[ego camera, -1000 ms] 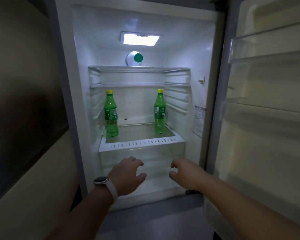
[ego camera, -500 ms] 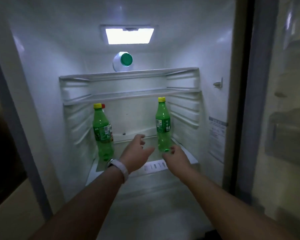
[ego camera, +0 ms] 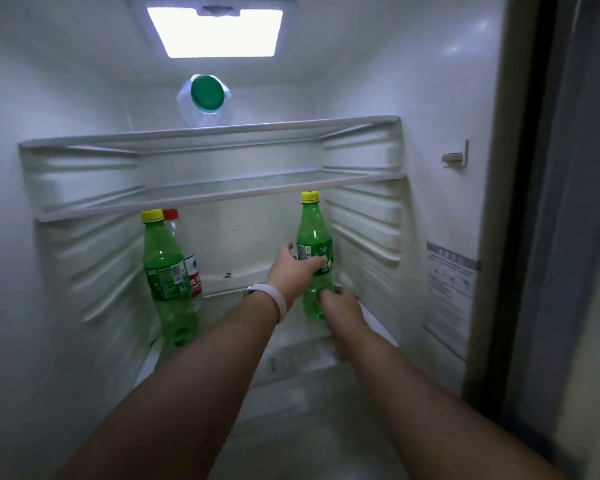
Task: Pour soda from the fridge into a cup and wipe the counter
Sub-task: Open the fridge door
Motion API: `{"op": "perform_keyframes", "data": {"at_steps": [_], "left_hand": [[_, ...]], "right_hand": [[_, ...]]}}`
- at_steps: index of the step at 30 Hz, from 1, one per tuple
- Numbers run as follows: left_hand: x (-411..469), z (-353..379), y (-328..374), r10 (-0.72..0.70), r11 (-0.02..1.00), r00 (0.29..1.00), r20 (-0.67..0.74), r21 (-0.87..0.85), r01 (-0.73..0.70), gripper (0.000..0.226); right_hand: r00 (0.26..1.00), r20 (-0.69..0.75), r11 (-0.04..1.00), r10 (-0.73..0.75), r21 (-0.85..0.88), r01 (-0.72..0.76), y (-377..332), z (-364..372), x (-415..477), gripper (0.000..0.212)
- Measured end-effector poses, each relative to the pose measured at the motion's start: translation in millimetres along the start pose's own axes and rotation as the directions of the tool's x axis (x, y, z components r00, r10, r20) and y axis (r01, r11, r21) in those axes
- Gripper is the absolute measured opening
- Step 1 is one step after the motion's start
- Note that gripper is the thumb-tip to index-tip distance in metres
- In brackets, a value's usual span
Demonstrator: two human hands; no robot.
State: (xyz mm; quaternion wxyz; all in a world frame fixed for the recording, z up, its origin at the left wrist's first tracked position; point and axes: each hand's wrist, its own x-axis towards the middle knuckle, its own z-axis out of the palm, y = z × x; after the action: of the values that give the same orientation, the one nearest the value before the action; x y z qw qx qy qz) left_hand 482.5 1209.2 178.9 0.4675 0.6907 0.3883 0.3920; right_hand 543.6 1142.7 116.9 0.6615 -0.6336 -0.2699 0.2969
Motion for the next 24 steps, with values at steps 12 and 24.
{"op": "perform_keyframes", "data": {"at_steps": [12, 24], "left_hand": [[-5.5, 13.9, -2.5, 0.145, 0.989, 0.988, -0.046, 0.032, -0.143, 0.046], [-74.0, -16.9, 8.8, 0.227, 0.973, 0.971, -0.08, -0.02, -0.229, 0.048]], "right_hand": [[0.999, 0.039, 0.999, 0.013, 0.046, -0.015, -11.3, -3.0, -14.5, 0.024], [0.995, 0.062, 0.997, 0.083, -0.013, -0.082, -11.4, -6.9, -59.3, 0.022]]}}
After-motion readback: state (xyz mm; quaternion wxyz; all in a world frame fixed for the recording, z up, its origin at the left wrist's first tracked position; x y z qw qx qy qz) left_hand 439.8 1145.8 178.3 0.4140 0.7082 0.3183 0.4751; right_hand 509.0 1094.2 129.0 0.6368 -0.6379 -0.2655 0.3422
